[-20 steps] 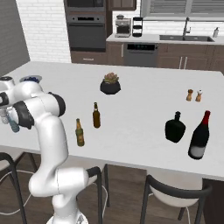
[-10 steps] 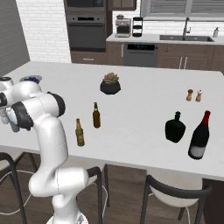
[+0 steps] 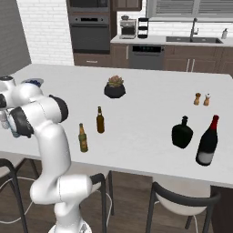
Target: Move the plastic bottles in the middle to the plastics group, and the glass bottles in the middle to the glass group.
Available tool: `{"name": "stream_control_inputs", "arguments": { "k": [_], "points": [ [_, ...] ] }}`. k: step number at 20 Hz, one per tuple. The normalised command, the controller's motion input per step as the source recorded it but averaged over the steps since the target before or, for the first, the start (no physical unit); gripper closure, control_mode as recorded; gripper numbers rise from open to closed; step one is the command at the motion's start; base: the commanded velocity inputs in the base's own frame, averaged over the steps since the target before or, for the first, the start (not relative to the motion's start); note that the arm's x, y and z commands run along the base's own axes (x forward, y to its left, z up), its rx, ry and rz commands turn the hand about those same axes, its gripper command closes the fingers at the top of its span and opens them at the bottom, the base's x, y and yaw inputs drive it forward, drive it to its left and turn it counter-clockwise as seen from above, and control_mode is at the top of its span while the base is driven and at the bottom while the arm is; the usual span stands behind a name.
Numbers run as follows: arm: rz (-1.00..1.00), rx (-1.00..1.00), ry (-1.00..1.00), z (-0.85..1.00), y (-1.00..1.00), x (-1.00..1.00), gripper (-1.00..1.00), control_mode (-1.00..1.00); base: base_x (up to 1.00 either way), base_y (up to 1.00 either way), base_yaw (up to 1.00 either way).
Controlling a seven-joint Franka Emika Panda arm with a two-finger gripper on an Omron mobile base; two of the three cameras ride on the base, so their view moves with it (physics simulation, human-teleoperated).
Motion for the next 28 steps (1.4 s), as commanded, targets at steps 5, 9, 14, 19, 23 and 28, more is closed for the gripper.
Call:
{"name": "stream_control_inputs", "arguments": {
  "k": [5,9,14,19,23,28],
  "points": [
    [0.13,0.00,-0.03,0.36,-0.41,-0.40,-1.00,-1.00,0.00,0.00,0.00],
    [0.18,0.00,-0.04,0.29,-0.53,-0.53,-1.00,-1.00,0.00,0.00,0.00],
    [0.22,0.00,-0.01,0.06,-0.87,-0.56,-1.00,-1.00,0.00,0.00,0.00],
    [0.28,0.00,0.00,0.00,-0.99,-0.55,-1.00,-1.00,0.00,0.00,0.00],
    [0.31,0.00,-0.04,0.00,-1.00,-0.49,-1.00,-1.00,0.00,0.00,0.00],
    [0.28,0.00,-0.09,0.05,-1.00,-0.42,-1.00,-1.00,0.00,0.00,0.00]
  ]
}}
